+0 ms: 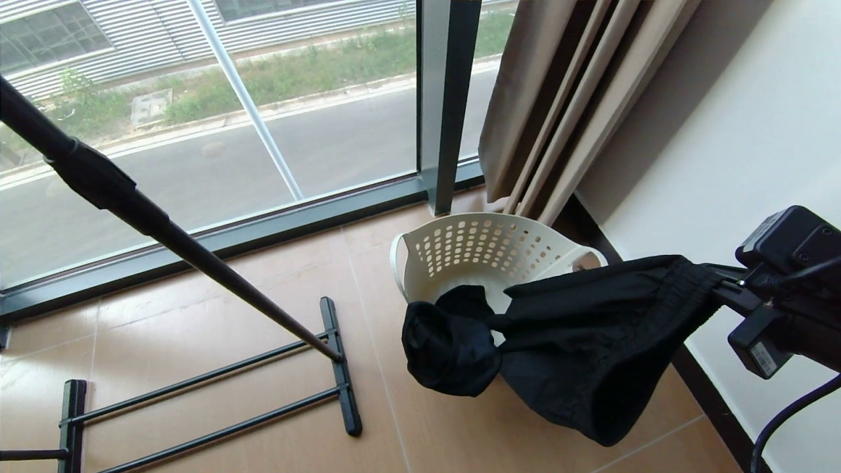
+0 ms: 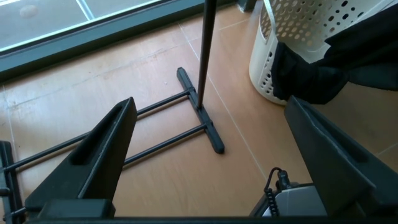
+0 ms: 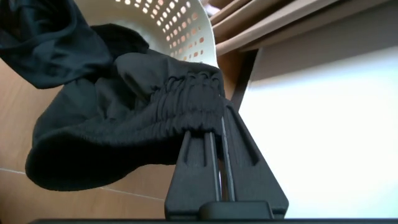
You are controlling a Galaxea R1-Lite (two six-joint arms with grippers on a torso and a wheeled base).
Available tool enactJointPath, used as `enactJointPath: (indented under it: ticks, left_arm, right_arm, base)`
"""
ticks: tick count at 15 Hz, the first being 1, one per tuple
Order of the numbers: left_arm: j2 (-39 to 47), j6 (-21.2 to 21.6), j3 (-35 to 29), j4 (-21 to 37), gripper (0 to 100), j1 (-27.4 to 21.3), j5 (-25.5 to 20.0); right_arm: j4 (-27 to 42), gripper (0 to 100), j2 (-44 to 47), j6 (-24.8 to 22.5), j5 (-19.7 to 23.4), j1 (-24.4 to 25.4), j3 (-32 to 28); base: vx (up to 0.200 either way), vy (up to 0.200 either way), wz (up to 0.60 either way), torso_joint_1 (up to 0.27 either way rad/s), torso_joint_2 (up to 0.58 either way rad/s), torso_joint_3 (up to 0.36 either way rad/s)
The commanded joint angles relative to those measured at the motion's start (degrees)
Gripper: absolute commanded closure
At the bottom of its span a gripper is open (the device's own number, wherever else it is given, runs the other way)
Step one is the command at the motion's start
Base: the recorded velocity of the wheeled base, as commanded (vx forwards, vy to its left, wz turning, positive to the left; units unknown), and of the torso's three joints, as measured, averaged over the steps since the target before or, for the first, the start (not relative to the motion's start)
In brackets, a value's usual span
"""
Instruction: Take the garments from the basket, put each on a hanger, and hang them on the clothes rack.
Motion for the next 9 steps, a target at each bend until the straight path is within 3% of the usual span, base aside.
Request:
enactJointPath:
  ticks: [1,6,9]
  left_arm:
    - [0.00,0.01,0.00,-0.01,0,0.00,-0.02]
    - [0.00,0.01,0.00,-0.01,0,0.00,-0.02]
    - [0.00,0.01,0.00,-0.01,0,0.00,-0.02]
  right_arm:
    - [-0.10,100,0.39,0.65,0.19,-0.02,0.37]
    - [-0.36,100,-0.40,1.70,2.13,-0.02,1.16]
    - [-0.28,100,-1.01,1.61,2.13,-0.11,1.95]
  base:
    - [0.000,0.000,0.00,-0.002,0.00,0.203]
    - [0.000,0.000,0.00,0.006,-0.01,0.185]
    - [0.000,0.000,0.00,0.090,-0.34,-0.033]
